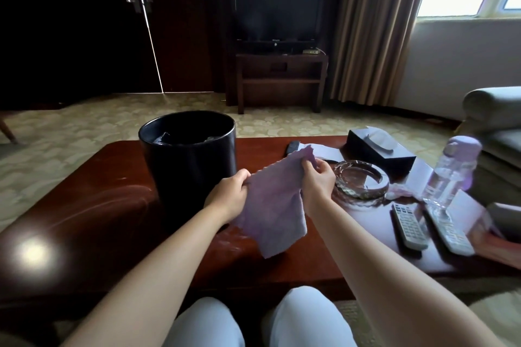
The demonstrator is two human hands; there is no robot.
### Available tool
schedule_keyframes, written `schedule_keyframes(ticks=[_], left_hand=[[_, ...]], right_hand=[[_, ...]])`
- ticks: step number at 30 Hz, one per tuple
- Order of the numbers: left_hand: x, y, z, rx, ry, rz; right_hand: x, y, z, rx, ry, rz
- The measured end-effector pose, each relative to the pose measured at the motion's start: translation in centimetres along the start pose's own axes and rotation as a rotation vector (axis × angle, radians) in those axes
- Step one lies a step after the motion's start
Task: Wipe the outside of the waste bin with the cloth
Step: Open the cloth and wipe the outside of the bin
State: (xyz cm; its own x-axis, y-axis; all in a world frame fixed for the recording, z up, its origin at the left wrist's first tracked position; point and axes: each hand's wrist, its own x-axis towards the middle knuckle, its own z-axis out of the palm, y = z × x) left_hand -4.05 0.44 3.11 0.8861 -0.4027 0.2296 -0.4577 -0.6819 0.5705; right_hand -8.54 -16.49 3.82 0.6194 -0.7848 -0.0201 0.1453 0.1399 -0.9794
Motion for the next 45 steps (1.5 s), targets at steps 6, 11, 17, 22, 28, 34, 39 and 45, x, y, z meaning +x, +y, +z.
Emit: schedule_keyframes(ticks=[6,11,17,22,28,34,39,45], left_hand=[[-0.1,1.2,-2.5,-0.065,0.04,0.017],[-0.8,3.3,-5.3,-0.094,-0.157,0.051],[-1.1,6.0,-7.4,-0.253,-0.27,-0.025],[-0.1,5.8,-5.0,-0.049,-0.268,-0.029],[2.0,2.8,1.6,0.254,-0.183,-0.078],[4.7,0.6,6.4,0.235,-0.012,-0.147],[7.0,-0.9,9.7,0.061,0.072,-0.147],[9.9,-2.4,12.5,0.146,0.119,-0.053]], right_hand=[[-0.4,-1.4,-1.2,-0.186,0.115,-0.112],[-0.8,-3.3,-3.4,-0.299,0.258,-0.059],[-1.6,-4.8,-5.1,-0.441,0.351,-0.196],[0.3,-2.3,-6.6,-0.602,0.209,-0.049],[3.2,2.7,-7.8,-0.701,0.124,0.057],[6.3,6.4,-7.0,-0.662,0.112,0.1],[8.8,9.3,-5.8,-0.589,0.097,0.106],[12.3,12.5,-4.5,-0.518,0.074,0.109]])
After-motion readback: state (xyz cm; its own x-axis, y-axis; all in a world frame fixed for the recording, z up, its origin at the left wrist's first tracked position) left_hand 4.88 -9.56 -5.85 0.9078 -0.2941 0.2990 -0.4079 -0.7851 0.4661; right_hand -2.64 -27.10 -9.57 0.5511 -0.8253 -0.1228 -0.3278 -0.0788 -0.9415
